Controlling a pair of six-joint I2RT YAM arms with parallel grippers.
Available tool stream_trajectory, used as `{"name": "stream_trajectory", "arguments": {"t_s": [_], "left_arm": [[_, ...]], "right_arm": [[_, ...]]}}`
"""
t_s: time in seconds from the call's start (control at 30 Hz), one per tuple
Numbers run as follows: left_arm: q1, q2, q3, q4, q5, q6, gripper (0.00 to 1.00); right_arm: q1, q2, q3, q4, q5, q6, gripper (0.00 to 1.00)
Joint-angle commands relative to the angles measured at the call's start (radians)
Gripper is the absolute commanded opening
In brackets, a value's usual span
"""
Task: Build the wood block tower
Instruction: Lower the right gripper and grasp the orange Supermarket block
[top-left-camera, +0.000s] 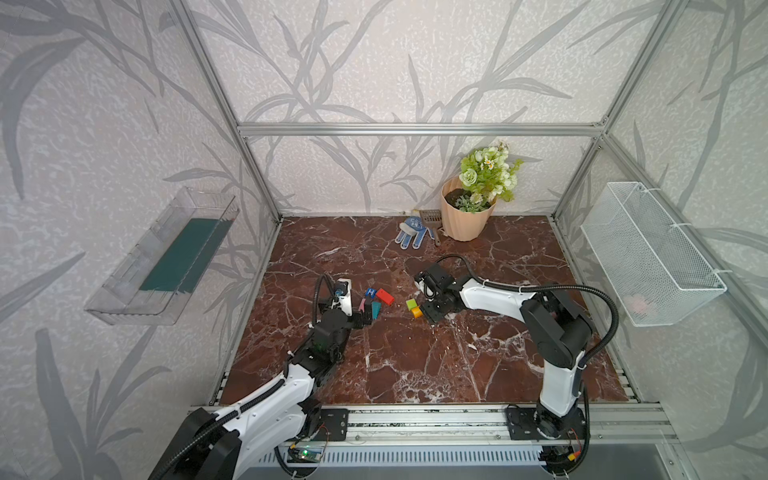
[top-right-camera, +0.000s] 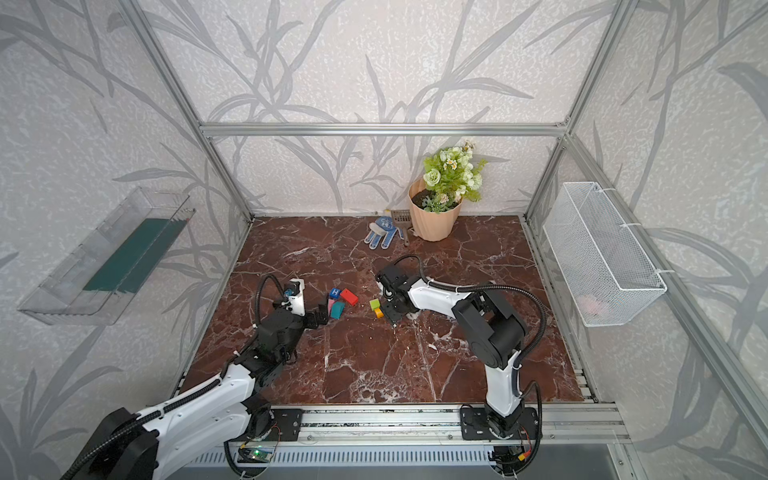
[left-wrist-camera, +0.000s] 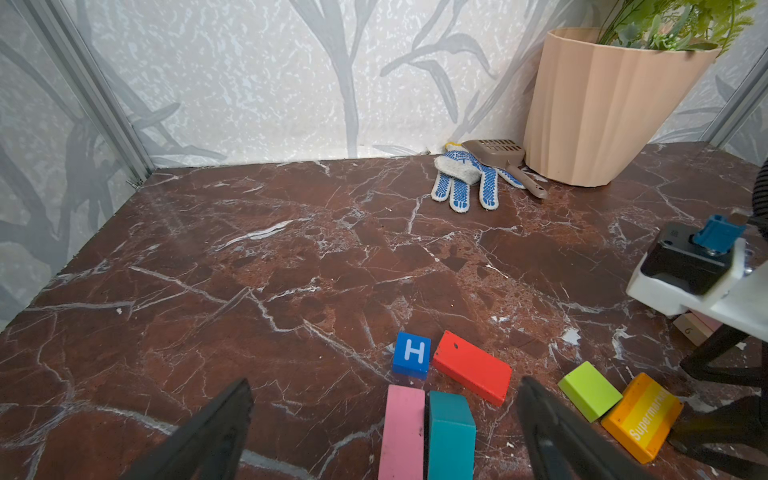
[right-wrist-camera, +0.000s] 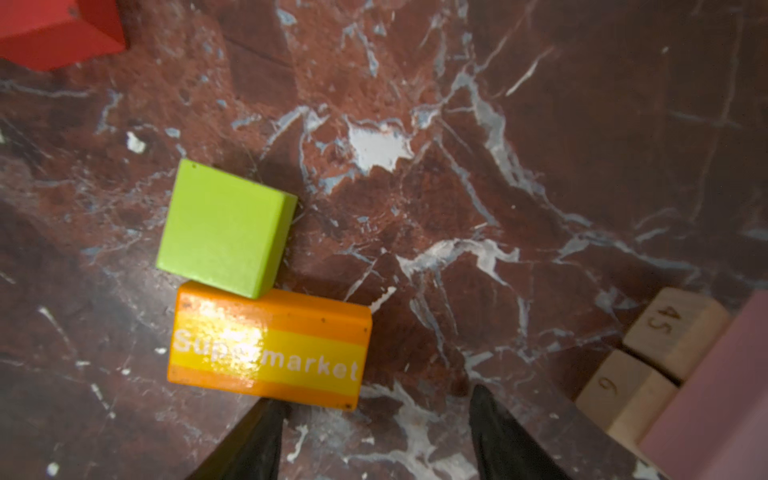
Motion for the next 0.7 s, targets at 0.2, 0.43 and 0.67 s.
{"name": "stream_trajectory", "arguments": {"t_s": [0.2,0.43,0.67], "left_arm": [[-0.004,-0.013,0.002,0.020,-0.005,0.007,0.99],[-0.004,-0.020,-0.002,0.022,-0.003,0.008,0.99],[-0.004,-0.028,-0.008,0.026,0.000,0.008,0.99]], "right_arm": [[0.009,-0.117,-0.101,0.063,-0.160,0.032,0.85],[0.040,-0.036,-0.029,0.039,-0.134,0.137,0.84],[0.076,0.030,0.061,-0.067,0.013,0.225,0.84]]}}
